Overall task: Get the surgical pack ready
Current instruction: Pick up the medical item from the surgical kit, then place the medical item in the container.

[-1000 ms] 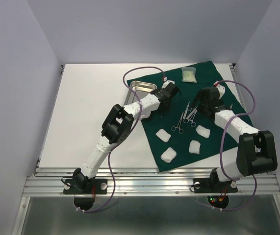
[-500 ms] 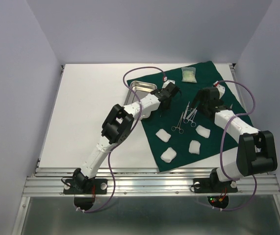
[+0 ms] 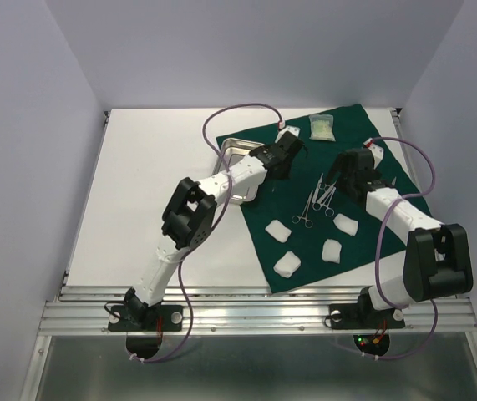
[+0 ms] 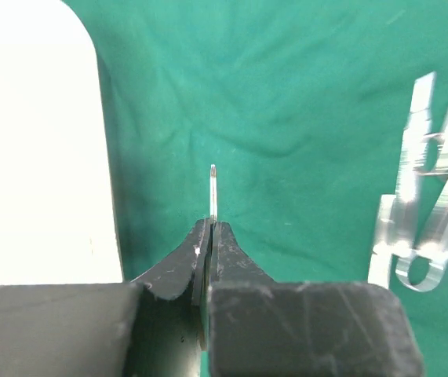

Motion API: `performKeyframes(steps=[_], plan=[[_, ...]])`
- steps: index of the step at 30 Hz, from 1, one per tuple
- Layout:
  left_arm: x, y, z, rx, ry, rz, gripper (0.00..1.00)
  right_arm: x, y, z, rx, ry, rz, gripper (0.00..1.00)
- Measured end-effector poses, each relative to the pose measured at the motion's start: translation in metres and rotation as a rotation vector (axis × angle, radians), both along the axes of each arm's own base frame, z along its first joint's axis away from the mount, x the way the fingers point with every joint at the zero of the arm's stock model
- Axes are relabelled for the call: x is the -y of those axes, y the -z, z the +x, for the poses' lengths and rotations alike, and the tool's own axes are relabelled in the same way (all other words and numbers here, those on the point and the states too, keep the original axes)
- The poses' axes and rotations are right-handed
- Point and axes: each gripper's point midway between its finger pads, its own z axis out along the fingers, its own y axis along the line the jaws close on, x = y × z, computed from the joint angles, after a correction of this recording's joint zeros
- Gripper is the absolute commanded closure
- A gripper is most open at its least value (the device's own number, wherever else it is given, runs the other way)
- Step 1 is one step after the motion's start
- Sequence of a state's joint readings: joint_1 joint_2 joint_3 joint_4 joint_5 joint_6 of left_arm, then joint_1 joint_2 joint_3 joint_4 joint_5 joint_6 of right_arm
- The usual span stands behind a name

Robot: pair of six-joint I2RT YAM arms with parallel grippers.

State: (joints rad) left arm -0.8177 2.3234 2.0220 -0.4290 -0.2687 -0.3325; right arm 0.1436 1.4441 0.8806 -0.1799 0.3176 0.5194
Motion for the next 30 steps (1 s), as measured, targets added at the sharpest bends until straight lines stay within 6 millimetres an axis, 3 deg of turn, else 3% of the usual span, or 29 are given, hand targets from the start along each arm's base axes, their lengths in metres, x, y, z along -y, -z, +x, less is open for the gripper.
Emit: performKeyframes(steps=[7,11,15,20,24,30], plan=[[-0.009,-0.089,0.010,0.140,0.046,-0.094,1.00,0.000,-0.006,-0.002,0.009,-0.003,-0.001,0.05],[-0.039,-0.110,0.022,0.186,0.054,-0.087,1.00,-0.001,-0.009,-0.003,0.016,-0.008,0.006,0.04],[-0.080,-0.094,0.039,0.174,0.006,-0.029,1.00,-0.005,-0.009,-0.002,0.015,-0.022,0.023,0.04],[-0.127,-0.035,0.035,0.076,-0.036,0.086,1.00,-0.011,-0.012,-0.001,0.018,-0.045,0.049,0.03],[-0.145,-0.008,0.024,0.021,-0.046,0.139,1.00,-0.012,-0.012,-0.001,0.017,-0.047,0.052,0.02],[-0.152,0.004,0.023,0.022,-0.060,0.161,1.00,-0.012,-0.012,-0.001,0.017,-0.047,0.052,0.02]])
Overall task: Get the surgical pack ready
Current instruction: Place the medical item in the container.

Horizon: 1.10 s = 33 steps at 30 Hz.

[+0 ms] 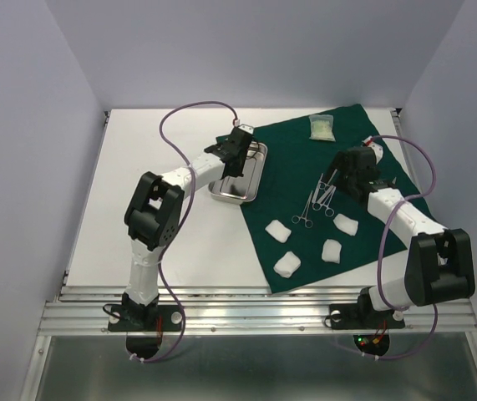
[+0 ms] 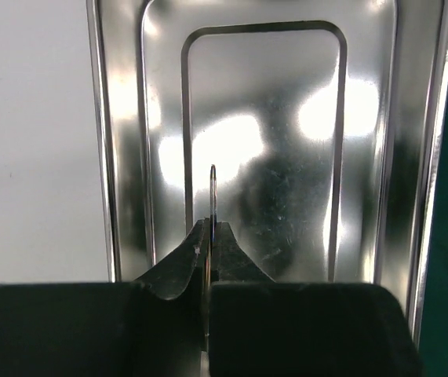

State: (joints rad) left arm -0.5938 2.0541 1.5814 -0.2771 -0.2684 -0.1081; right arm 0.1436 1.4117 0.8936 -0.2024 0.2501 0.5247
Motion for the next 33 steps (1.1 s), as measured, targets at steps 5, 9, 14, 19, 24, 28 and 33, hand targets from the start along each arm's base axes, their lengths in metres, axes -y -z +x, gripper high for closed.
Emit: performKeyframes(steps=[5,9,14,19,24,28,33], plan=[[-0.005,0.012,0.005,0.006,-0.025,0.034,1.00,0.000,0.000,0.000,0.001,0.002,0.002,0.02],[-0.015,0.035,0.005,-0.016,-0.055,0.097,1.00,0.000,-0.002,0.000,0.007,0.003,0.003,0.02],[-0.023,0.043,0.006,-0.015,-0.075,0.143,0.94,0.000,-0.001,-0.002,0.004,0.003,0.003,0.01],[-0.027,0.042,0.007,-0.005,-0.087,0.165,0.94,0.001,0.000,-0.003,0.002,0.009,0.006,0.00],[-0.030,0.042,0.006,-0.010,-0.089,0.178,0.90,0.001,-0.004,-0.004,0.013,0.018,0.013,0.00],[-0.030,0.042,0.005,-0.018,-0.087,0.183,0.75,0.003,-0.002,-0.006,0.010,0.025,0.008,0.00],[-0.029,0.039,0.007,-0.020,-0.086,0.183,0.57,0.009,0.000,-0.012,-0.011,0.045,-0.016,0.00]])
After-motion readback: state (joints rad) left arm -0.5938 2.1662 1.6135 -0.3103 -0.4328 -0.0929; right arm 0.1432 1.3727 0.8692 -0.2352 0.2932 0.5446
